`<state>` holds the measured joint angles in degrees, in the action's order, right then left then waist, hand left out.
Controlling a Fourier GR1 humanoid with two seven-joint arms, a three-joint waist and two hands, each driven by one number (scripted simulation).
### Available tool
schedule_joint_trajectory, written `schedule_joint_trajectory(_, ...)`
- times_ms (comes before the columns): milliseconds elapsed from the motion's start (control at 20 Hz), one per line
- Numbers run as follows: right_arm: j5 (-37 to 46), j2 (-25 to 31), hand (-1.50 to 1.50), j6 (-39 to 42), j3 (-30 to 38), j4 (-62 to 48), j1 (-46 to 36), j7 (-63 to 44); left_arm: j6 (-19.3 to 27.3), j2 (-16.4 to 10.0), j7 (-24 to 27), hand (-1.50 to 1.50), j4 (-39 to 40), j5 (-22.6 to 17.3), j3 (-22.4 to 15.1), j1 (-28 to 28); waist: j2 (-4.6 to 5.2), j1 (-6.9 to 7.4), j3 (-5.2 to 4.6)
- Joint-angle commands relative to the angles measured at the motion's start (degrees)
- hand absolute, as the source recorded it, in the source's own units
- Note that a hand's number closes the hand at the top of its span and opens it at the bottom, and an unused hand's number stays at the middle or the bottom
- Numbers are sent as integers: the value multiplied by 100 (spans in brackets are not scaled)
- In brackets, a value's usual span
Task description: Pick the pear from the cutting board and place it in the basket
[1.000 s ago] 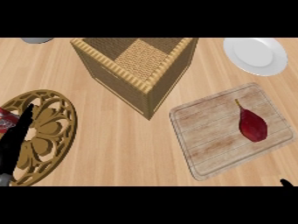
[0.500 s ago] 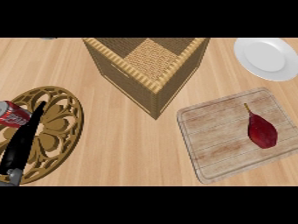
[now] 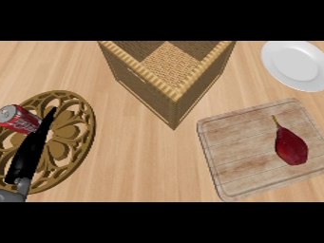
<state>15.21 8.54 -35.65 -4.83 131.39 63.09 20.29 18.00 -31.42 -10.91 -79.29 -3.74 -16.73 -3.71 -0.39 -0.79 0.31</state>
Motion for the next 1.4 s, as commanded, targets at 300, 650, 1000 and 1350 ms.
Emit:
schedule_joint_trajectory(300, 184, -269, -150, -110, 233, -1010, -1654, -549, -187, 296, 42, 0, 311, 216, 94, 179, 45, 94, -30)
schedule_joint_trajectory(650, 239, -96, -150, -35, 753, -1292, -2419, -928, -298, 130, -452, 0, -370, 328, 273, 416, 32, 110, -28)
schedule_joint_trajectory(1000, 486, -246, -150, 50, 696, -1480, -2634, -1001, -544, 498, -142, 0, 466, 538, 506, -4, 38, 40, -31)
schedule_joint_trajectory(1350, 881, -105, -150, 353, 810, -1193, -2857, -1655, -656, 664, -168, 0, 404, 641, 701, 8, 39, 42, -32)
